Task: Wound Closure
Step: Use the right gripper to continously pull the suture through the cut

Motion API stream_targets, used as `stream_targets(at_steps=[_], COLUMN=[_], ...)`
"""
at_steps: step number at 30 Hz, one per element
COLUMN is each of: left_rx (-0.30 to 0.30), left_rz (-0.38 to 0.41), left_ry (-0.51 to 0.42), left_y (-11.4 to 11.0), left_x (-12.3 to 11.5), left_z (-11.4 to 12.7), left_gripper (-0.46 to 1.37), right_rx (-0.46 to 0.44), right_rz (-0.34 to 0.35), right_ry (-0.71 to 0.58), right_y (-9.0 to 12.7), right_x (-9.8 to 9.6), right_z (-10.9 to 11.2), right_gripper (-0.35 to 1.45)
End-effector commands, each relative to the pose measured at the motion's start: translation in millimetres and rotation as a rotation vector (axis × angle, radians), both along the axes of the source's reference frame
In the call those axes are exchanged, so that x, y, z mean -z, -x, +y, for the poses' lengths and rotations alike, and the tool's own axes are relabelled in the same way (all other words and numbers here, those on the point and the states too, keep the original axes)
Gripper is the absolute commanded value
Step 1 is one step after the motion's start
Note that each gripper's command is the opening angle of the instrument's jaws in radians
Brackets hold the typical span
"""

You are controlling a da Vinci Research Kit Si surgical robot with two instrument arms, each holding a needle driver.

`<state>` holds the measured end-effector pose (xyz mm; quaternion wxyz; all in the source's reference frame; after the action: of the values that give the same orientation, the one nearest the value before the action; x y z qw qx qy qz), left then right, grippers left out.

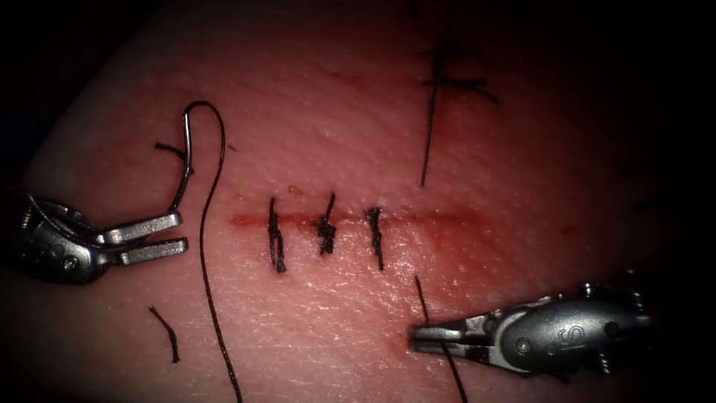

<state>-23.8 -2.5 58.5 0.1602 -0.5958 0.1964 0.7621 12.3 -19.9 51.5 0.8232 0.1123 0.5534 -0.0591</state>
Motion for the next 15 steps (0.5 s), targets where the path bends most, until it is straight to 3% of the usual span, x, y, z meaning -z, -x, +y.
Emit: stream_targets(at_steps=[1, 7, 15], left_rx=[-0.009, -0.012, -0.014], left_rz=[0.001, 0.0, 0.001], left_ry=[-0.002, -0.002, -0.003], left_y=[0.1, 0.4, 0.4], left_x=[-0.1, -0.2, -0.1], left_z=[0.0, 0.0, 0.0], left_gripper=[-0.35, -0.35, -0.35], right_rx=[0.01, 0.034, 0.042], right_rz=[0.007, 0.022, 0.02], right_ry=[-0.002, -0.005, -0.005], right_y=[0.1, 0.0, 0.0], right_x=[0.4, 3.3, 3.5], right_z=[-0.3, -3.2, -3.7], right_gripper=[-0.35, -0.35, -0.35])
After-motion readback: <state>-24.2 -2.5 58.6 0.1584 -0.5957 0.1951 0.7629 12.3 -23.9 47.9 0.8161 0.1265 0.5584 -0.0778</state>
